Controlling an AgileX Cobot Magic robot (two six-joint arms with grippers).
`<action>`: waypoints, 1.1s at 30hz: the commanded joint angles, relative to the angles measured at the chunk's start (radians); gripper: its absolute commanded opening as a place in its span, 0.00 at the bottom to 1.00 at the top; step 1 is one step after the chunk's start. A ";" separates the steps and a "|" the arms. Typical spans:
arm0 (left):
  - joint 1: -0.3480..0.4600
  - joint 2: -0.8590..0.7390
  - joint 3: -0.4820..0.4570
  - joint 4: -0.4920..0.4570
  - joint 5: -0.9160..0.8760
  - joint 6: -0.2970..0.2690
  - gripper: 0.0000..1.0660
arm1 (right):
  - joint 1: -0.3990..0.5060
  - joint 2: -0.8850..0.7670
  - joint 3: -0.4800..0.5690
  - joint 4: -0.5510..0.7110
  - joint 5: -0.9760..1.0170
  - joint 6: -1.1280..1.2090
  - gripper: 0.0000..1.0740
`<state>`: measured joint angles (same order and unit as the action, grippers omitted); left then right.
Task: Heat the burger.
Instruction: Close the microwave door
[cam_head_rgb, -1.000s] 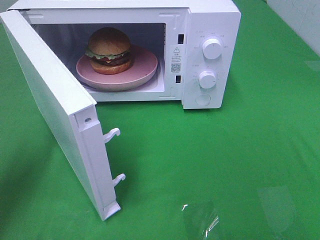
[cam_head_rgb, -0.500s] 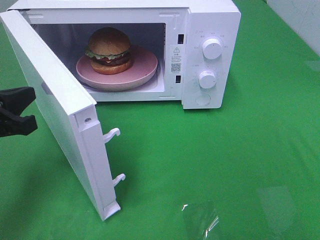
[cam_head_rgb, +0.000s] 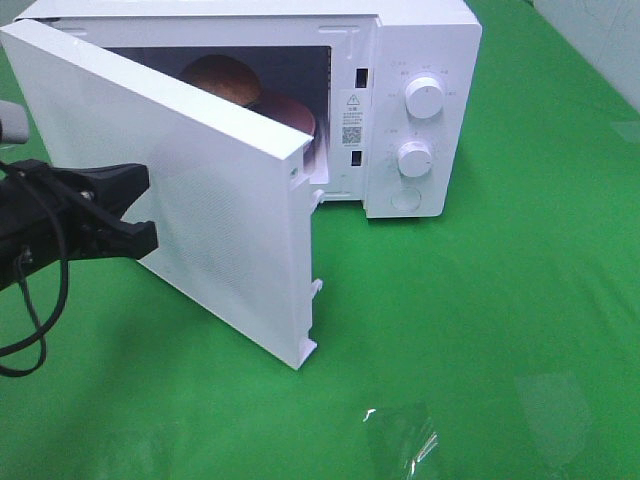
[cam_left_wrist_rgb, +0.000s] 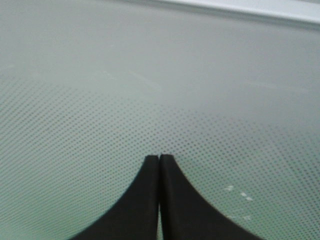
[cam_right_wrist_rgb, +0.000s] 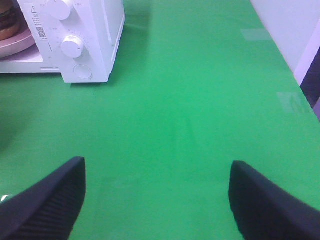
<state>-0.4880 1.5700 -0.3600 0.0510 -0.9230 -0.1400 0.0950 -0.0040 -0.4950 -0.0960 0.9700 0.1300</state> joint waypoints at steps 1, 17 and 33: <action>-0.027 0.015 -0.035 -0.030 -0.009 0.006 0.00 | -0.003 -0.027 0.002 0.001 -0.007 -0.002 0.70; -0.151 0.159 -0.310 -0.191 0.129 0.096 0.00 | -0.003 -0.027 0.002 0.001 -0.007 -0.002 0.70; -0.153 0.295 -0.589 -0.217 0.282 0.095 0.00 | -0.003 -0.027 0.002 0.001 -0.007 -0.001 0.70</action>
<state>-0.6340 1.8580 -0.9240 -0.1570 -0.6440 -0.0450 0.0950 -0.0040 -0.4950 -0.0960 0.9700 0.1300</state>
